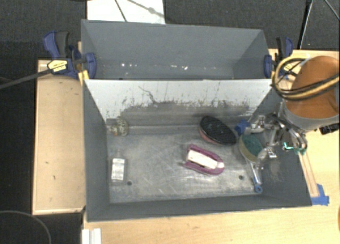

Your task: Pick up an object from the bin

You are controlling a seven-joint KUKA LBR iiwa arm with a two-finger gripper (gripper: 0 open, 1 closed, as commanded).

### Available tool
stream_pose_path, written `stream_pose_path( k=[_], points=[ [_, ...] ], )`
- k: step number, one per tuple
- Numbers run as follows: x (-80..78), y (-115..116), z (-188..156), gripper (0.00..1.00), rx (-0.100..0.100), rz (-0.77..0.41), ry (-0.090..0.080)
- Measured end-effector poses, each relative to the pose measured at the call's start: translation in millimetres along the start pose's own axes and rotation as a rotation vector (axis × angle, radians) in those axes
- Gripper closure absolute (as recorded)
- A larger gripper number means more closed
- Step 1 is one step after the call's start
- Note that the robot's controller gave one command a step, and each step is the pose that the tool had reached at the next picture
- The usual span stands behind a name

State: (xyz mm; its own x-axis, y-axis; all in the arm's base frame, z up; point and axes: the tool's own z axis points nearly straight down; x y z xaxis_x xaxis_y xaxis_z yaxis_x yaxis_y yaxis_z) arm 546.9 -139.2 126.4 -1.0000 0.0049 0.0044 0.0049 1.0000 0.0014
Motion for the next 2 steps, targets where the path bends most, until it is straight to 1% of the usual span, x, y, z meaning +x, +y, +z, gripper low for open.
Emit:
stream_pose_path(
  k=[1,2],
  points=[
    [0.8,83.4,55.3,0.00,0.003,0.060,-0.011],
    [23.6,152.5,53.0,0.00,0.001,0.218,-0.017]
  ],
)
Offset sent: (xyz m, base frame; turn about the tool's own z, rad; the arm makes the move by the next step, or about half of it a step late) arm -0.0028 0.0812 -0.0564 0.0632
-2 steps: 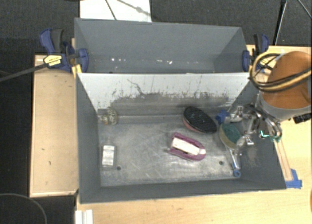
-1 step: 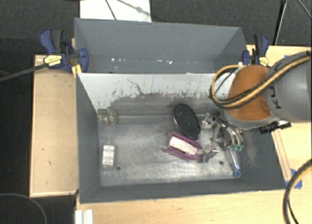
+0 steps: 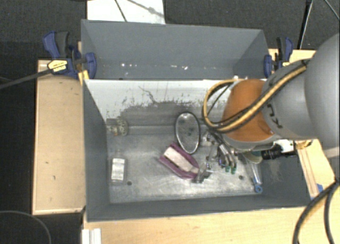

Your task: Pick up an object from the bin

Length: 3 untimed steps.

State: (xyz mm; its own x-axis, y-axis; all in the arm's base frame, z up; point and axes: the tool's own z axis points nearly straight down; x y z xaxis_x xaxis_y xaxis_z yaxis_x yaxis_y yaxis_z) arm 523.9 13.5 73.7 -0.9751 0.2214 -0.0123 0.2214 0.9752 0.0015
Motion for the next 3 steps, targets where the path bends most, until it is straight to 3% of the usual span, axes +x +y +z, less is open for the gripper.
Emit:
stream_pose_path(
  k=[1,2,3],
  points=[
    [10.5,64.6,0.3,0.00,-0.002,-0.113,-0.001],
    [44.3,130.1,1.0,0.00,-0.004,0.097,0.001],
    [41.2,128.4,-0.7,1.00,-0.004,0.095,-0.004]
  ],
)
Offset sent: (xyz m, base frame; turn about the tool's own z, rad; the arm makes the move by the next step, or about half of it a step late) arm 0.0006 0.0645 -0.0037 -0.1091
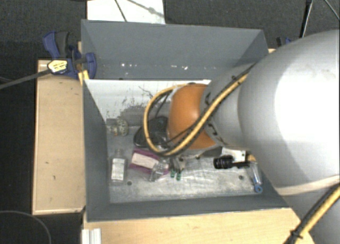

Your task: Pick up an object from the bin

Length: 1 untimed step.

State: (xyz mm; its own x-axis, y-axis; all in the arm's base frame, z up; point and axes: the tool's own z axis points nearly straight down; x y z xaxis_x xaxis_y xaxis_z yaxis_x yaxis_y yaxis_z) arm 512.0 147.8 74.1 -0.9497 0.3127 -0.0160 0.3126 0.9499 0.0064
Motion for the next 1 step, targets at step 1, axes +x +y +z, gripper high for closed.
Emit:
stream_pose_path(
  k=[1],
  points=[
    [0.4,3.2,-78.5,1.00,0.001,-0.034,0.010]
  ],
)
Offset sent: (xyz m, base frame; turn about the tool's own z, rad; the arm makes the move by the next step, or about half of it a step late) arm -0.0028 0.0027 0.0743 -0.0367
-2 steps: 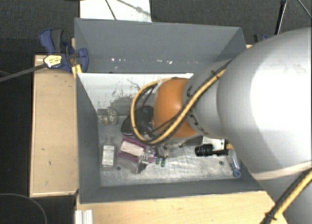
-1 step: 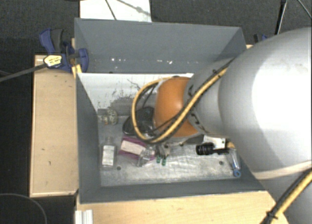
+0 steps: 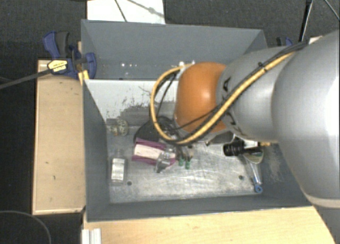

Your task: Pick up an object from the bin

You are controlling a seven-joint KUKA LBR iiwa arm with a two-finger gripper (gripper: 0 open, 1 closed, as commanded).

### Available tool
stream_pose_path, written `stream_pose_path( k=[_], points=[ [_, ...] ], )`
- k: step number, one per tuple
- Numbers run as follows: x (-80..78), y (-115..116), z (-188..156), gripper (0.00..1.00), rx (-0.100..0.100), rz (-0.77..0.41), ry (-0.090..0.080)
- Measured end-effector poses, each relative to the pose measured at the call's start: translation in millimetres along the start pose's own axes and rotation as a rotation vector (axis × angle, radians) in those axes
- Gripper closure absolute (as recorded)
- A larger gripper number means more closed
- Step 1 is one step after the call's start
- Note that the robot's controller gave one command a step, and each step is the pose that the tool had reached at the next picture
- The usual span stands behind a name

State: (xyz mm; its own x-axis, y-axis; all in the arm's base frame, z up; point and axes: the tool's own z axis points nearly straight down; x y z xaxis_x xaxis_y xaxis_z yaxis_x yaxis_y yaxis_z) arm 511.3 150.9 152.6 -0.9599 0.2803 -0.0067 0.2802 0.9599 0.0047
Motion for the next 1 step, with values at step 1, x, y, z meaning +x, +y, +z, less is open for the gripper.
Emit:
stream_pose_path(
  k=[1],
  points=[
    [-10.9,-21.1,-97.6,1.00,0.001,-0.021,-0.001]
  ],
)
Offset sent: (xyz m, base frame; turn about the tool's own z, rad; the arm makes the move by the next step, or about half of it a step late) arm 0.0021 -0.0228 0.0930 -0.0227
